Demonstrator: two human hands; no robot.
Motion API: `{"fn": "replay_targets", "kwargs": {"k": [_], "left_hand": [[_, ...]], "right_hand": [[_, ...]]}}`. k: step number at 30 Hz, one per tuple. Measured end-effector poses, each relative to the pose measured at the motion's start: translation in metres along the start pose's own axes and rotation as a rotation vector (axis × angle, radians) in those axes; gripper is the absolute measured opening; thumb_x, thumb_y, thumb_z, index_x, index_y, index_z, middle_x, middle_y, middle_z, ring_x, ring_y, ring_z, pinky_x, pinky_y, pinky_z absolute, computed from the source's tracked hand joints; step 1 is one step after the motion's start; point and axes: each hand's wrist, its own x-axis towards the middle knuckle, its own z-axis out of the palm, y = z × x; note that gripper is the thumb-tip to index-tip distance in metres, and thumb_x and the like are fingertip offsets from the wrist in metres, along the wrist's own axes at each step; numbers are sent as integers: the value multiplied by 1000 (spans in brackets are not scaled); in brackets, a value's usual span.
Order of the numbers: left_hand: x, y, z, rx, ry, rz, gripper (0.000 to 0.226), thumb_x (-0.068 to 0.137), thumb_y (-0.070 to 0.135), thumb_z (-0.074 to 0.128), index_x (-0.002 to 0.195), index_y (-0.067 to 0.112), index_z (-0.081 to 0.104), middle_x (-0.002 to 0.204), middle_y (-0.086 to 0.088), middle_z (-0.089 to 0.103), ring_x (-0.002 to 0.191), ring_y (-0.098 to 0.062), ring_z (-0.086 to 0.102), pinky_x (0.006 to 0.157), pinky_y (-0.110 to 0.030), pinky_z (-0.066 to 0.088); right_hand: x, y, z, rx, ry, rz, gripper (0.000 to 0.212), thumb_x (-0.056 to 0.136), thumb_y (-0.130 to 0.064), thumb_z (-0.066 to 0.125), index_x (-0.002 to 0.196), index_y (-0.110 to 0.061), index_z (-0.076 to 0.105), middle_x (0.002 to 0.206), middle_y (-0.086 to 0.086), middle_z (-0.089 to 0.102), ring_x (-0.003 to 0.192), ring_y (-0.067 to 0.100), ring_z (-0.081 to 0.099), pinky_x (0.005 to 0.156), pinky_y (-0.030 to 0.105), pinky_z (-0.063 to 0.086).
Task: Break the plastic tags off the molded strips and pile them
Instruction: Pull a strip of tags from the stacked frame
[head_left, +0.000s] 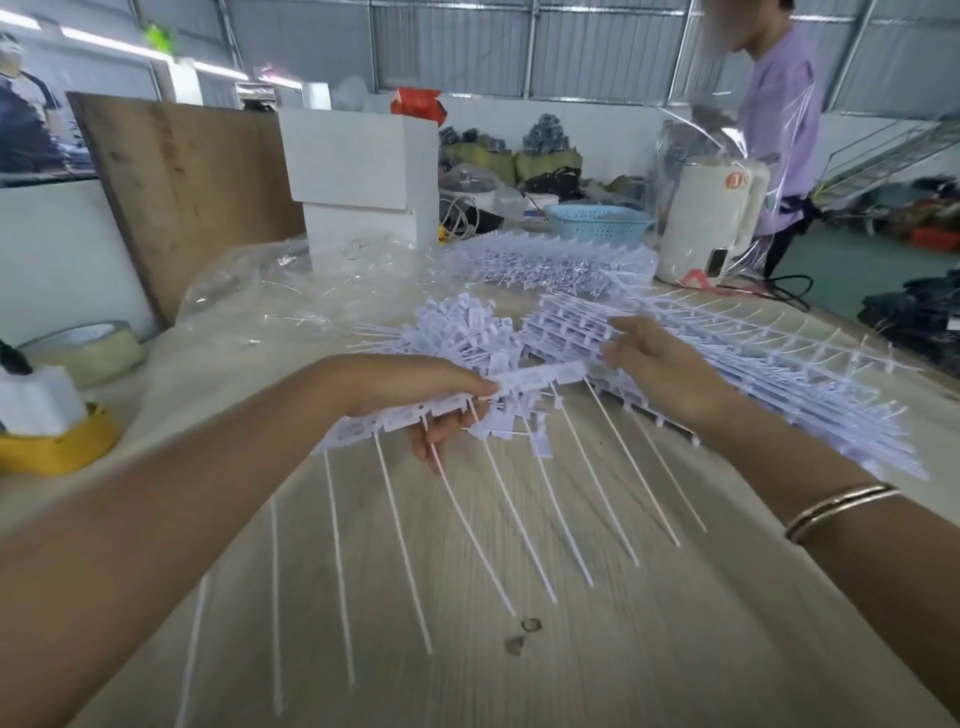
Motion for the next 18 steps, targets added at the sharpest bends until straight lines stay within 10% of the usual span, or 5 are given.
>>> {"fn": "replay_targets", "kwargs": {"k": [5,14,18], "left_hand": [[-4,-13,-10,195,-1,69,34,99,23,41,68,11,47,50,-9,46,51,-25,59,65,-30,48],[9,-24,12,689,534,295,14,92,29,50,104,22,55,95,7,59,88,-12,57,78,-33,47],[18,-18,40,703,511,401,21,90,34,53,107,23,54,101,5,59,89,-16,56,77,-35,46]], "right_hand": [[-3,25,17,119,-202,46,22,94,-29,54,90,-9,64,80,3,62,69,12,60,66,21,45],[-23,29,39,548,-169,-25,32,92,-19,55,61,-24,63,51,-5,48,43,6,40,42,13,32],[-29,25,51,503,-194,-88,25,92,-22,57,67,-23,62,53,-3,47,46,8,38,47,16,32]]}}
